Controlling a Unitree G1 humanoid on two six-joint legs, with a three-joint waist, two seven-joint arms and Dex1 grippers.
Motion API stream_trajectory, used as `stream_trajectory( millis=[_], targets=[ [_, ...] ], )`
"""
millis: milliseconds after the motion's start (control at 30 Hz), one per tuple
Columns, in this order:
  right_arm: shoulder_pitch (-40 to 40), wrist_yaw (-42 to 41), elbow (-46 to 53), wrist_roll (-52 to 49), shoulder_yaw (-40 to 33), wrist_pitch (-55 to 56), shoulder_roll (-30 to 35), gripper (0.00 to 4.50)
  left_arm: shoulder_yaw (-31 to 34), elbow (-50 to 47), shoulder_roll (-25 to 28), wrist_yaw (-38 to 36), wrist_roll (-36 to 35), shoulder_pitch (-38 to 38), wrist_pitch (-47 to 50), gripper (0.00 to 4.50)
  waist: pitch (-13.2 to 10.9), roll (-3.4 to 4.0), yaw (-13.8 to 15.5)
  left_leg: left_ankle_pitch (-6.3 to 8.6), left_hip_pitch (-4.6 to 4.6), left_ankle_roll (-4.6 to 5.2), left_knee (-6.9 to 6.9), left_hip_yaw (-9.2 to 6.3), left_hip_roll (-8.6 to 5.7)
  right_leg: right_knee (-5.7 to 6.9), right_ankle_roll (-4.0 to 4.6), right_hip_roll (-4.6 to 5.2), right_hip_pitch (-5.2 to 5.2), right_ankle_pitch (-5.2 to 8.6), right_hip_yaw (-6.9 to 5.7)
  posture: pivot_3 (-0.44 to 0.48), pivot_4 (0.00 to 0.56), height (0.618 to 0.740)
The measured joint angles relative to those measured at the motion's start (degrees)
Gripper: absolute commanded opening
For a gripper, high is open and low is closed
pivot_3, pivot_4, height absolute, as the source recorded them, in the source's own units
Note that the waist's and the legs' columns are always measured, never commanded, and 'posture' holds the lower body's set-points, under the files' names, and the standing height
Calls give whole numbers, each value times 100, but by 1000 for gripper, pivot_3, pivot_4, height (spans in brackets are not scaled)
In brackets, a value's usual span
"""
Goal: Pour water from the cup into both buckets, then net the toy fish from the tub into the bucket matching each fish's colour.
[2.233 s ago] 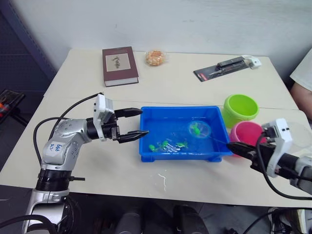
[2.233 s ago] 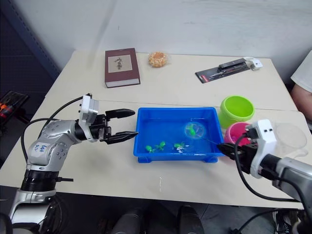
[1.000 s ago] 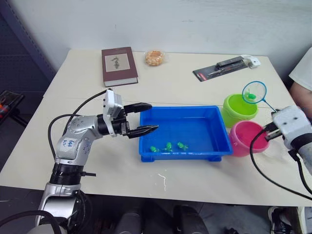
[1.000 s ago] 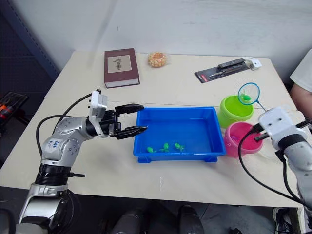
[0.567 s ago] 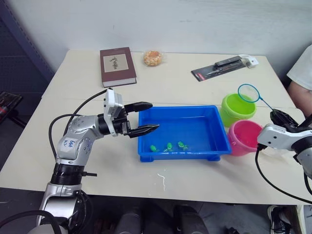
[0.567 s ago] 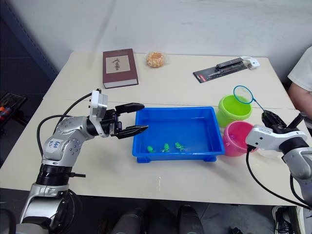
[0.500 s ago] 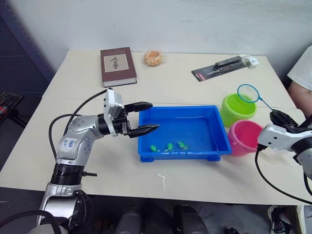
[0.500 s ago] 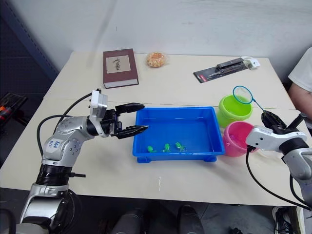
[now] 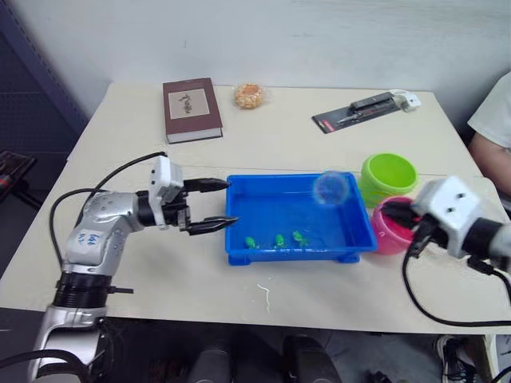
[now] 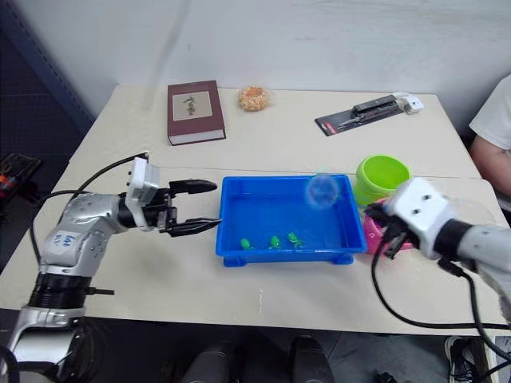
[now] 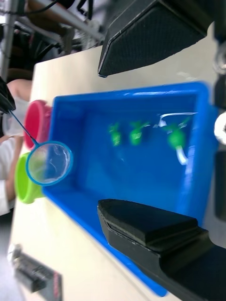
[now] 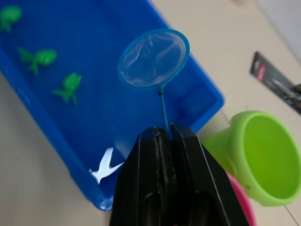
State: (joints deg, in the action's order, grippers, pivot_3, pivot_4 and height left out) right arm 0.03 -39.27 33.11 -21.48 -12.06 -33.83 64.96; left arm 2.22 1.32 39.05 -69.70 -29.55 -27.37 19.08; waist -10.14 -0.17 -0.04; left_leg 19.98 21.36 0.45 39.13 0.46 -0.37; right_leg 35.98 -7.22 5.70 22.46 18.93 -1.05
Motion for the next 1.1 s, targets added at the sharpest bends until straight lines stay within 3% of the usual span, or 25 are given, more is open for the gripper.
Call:
stream_trajectory(
  millis=[167,333,633,833,1100],
  targets=[
    [-295,-172,-393,746,752,308,73,0,-26,-72,483,-411,76,255,13,4439,0,0,9,0,5,1,1,-2,-3,-2,0,4,3,0,-1,0,150,738],
    [-615,-532,-660,1026,1113,477,70,0,-62,-197,522,-502,81,343,41,4439,0,0,-4,0,5,1,1,-2,-1,0,0,6,4,0,-1,0,150,738],
    [-1337,-1017,-608,134,1306,-1047,-387,0,-49,-528,504,-304,57,454,230,4439,0,0,-8,0,5,-1,2,-5,4,1,0,27,4,0,-2,0,150,738],
    [-1714,-828,-667,-300,887,-1949,-653,0,-34,-540,452,-181,52,481,263,4439,0,0,5,1,8,-1,1,-7,1,-1,0,31,5,0,-8,0,150,738],
    [-1471,-812,-841,-1116,-657,-2557,-883,0,16,-580,217,3,-72,495,335,4439,0,0,17,1,9,0,2,-6,-2,0,0,30,2,0,-14,0,150,738]
  ],
)
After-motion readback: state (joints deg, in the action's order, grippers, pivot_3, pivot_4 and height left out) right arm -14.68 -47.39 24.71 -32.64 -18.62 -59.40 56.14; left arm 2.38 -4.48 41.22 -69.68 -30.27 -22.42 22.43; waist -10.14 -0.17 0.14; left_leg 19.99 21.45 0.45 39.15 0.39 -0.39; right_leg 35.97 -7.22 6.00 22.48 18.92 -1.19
